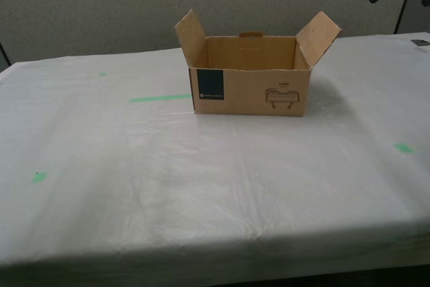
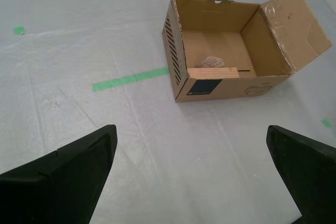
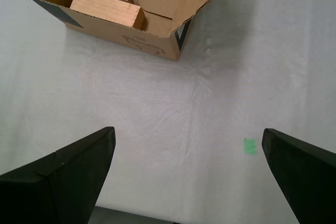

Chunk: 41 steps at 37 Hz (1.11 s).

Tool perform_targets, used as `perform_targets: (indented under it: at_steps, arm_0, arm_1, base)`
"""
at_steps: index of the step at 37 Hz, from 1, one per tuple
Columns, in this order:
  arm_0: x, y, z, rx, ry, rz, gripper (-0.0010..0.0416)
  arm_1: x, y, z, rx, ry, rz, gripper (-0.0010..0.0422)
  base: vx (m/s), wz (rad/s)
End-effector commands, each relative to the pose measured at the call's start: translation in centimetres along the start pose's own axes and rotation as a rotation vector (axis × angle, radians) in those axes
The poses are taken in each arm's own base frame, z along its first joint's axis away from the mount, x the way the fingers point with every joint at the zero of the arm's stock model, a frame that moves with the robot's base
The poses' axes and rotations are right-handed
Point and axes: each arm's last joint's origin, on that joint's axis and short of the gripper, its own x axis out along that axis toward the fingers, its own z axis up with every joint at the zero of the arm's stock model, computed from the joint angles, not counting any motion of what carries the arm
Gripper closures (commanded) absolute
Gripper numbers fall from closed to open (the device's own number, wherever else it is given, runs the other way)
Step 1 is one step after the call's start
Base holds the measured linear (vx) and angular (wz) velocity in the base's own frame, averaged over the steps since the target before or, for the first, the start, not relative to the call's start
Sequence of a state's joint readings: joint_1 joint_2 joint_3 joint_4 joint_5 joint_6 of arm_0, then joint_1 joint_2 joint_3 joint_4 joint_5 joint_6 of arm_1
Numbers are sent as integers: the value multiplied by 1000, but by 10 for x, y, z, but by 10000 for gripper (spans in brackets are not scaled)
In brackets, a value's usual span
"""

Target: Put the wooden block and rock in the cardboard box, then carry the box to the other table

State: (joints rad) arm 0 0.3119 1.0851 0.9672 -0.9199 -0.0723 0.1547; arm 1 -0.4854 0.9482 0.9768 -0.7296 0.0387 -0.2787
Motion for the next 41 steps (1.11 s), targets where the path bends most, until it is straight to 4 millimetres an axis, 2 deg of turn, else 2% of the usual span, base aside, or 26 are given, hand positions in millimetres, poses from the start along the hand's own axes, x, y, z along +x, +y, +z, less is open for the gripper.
perform_targets:
  at_steps: [1,41]
  arm_0:
    - [0,0,0,3,-1,-5,16]
    - [0,0,0,3,-1,-5,17]
  arm_1:
    - [0,0,0,-1,-2,-2,23]
    - [0,0,0,-1,-2,-2,23]
  base:
    - [0,0]
    - [0,0]
